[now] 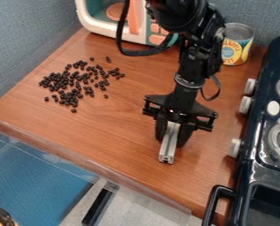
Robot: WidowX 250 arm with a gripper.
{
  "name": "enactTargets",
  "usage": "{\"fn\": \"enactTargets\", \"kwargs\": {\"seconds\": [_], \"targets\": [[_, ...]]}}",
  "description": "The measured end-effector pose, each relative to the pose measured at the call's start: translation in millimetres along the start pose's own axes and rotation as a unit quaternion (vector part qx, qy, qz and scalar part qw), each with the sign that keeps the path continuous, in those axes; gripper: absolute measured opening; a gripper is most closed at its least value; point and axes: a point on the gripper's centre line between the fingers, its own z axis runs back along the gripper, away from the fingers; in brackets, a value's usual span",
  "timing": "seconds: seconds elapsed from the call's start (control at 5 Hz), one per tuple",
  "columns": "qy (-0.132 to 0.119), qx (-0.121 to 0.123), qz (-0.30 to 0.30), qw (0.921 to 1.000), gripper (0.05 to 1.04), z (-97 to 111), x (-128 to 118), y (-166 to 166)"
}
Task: Sweep into pile
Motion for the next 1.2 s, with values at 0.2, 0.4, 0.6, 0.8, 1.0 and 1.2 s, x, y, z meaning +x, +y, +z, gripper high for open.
{"fn": "enactTargets", "kwargs": {"seconds": [0.2, 0.4, 0.6, 0.8, 1.0, 1.2], "targets": [[0.007, -0.012, -0.015, 0.9998, 0.383, 12, -9, -4], [0.011, -0.027, -0.015, 0.9995, 0.383, 30, -12, 4], [0.018, -0.031, -0.014, 0.9993, 0.383, 41, -7, 22], [0.026, -0.032, -0.012, 0.9991, 0.382, 46, 0, 51], [0.014, -0.023, -0.023, 0.9994, 0.382, 52, 7, 81], [0.011, -0.009, -0.026, 0.9996, 0.383, 52, 15, 129]]}}
